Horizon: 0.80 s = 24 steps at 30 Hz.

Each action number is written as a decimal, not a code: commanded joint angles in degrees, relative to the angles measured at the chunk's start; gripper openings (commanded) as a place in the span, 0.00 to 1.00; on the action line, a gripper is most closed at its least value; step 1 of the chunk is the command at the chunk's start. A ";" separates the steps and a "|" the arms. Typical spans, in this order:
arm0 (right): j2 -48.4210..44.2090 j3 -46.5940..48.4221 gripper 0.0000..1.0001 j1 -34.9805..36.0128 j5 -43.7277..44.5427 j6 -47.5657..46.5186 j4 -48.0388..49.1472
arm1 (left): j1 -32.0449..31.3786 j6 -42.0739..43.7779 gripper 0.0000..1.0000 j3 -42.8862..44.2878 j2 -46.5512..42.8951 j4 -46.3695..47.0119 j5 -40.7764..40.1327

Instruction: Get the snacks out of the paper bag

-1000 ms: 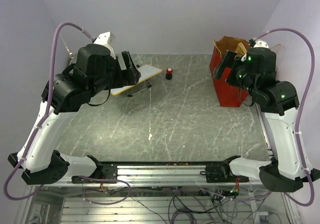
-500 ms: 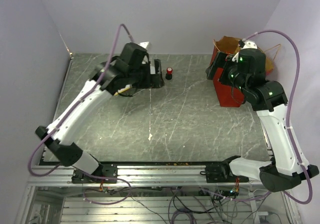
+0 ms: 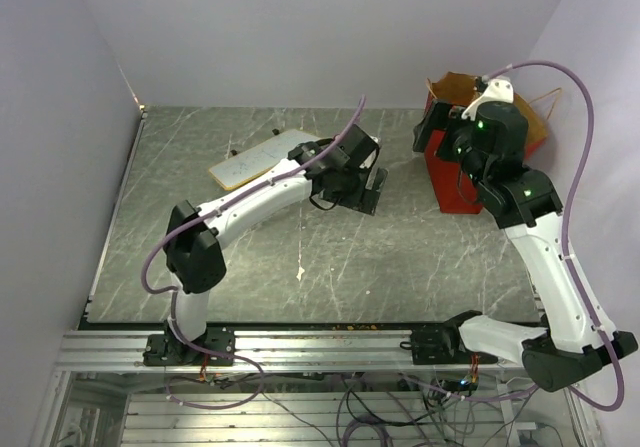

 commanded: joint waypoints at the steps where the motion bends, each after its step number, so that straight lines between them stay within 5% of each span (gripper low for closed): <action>1: 0.98 3.08 1.00 -0.34 6.88 -3.04 1.15 | 0.54 2.51 0.95 3.17 0.90 3.59 -3.12; 7: 9.95 10.68 1.00 -2.68 12.56 -4.28 -4.81 | 2.61 2.27 0.95 2.29 -2.27 4.57 -3.95; 14: 20.03 18.78 1.00 -9.18 6.94 -4.69 -7.59 | 10.63 -1.46 0.95 -10.83 -16.13 11.58 6.18; 24: 33.88 29.22 0.92 -11.42 1.12 -14.74 -6.81 | 11.58 -1.74 0.95 -12.34 -27.40 4.81 7.82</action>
